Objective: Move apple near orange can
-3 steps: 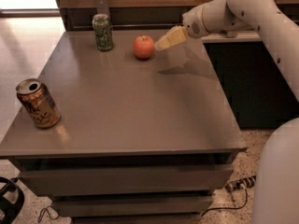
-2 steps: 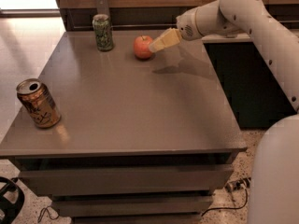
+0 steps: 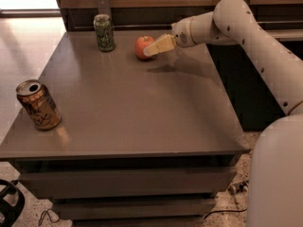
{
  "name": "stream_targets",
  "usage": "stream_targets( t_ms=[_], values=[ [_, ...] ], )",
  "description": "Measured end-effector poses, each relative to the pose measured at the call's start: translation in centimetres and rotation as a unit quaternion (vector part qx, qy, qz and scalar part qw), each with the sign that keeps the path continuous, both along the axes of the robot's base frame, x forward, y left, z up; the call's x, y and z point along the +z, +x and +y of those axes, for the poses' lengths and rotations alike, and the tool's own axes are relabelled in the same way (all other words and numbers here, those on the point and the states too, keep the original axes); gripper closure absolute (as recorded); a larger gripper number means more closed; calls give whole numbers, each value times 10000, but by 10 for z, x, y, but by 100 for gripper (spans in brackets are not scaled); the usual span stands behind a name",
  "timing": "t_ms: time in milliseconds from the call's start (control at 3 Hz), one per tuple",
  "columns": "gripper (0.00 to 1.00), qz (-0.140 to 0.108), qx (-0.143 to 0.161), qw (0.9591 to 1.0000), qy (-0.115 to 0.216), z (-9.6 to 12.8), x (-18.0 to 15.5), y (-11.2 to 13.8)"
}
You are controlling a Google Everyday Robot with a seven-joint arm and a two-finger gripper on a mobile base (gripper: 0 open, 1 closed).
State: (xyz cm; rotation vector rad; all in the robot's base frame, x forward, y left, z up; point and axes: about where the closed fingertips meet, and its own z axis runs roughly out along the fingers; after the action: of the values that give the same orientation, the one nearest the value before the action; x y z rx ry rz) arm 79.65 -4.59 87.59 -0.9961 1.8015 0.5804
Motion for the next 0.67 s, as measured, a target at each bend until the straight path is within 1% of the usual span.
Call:
stream_targets(
  t_ms=[333, 667],
  values=[
    [0, 98, -18, 9998, 182, 6, -15, 7],
    [0, 113, 20, 9996, 269, 14, -20, 13]
  ],
)
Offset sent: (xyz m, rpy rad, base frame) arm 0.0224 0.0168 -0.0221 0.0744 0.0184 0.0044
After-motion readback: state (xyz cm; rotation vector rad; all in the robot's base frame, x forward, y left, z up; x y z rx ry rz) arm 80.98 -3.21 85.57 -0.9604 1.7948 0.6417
